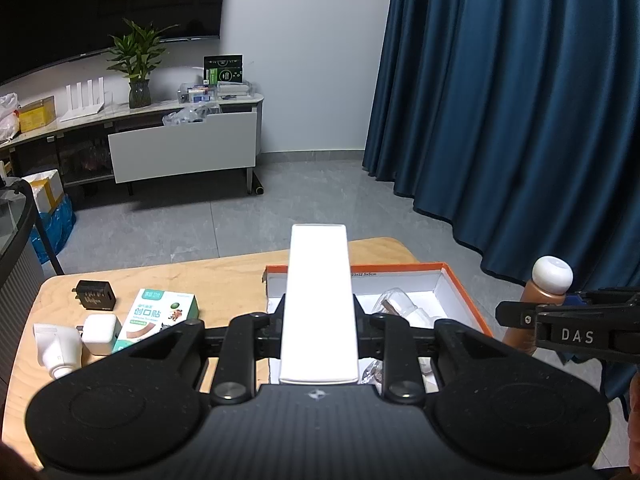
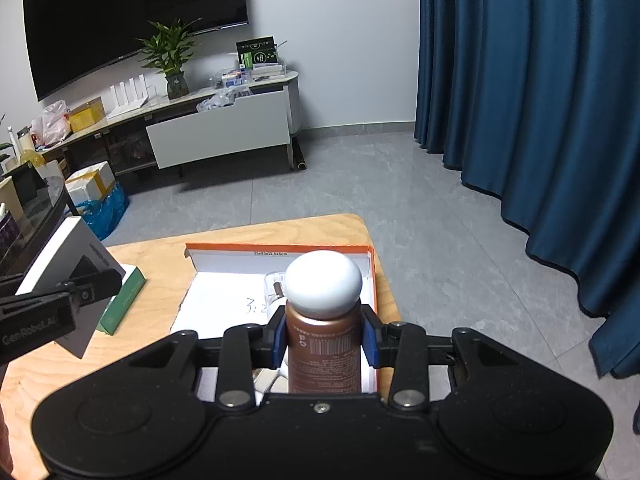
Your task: Organize rigid objects
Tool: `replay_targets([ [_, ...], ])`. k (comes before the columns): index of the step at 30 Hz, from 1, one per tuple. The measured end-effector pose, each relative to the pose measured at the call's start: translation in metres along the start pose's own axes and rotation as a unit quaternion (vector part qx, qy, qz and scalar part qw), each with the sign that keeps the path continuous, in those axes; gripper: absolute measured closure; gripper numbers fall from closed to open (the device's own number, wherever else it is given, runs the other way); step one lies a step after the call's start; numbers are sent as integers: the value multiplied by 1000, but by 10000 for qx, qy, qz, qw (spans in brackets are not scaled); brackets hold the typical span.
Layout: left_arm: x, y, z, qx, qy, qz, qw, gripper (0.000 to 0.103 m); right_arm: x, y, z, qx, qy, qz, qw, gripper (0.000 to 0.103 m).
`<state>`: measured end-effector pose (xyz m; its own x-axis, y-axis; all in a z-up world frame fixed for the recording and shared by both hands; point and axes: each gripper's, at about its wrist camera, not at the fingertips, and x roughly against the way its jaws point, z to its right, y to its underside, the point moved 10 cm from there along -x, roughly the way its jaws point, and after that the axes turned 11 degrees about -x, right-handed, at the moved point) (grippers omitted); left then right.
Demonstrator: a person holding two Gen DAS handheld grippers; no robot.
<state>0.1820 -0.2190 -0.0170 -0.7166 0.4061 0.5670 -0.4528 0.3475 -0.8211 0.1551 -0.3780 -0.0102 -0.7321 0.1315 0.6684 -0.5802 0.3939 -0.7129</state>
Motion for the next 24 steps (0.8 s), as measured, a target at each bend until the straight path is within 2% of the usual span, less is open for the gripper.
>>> replay_targets([
  [8,-5,3,-2,31,-2,-72,10000,76,-23,-1,4,-42,86,-182,9998,57],
  [10,-7,4,-2,35,-1,-99,9999,76,-29,-4,5,-94,78,-142,9998,56],
  [14,-12,7,-2,15,-9,-164,9999,76,-32,-10,3,-219,-285,-24,9994,41],
  [17,-17,9,-2,11,-8,-233,9997,76,-29,-12,8,-279,-171,172,9993,41],
  [24,-35,16,7,-65,54,-383,9992,76,-13,-7,18,-426,-230,359,9982,36],
])
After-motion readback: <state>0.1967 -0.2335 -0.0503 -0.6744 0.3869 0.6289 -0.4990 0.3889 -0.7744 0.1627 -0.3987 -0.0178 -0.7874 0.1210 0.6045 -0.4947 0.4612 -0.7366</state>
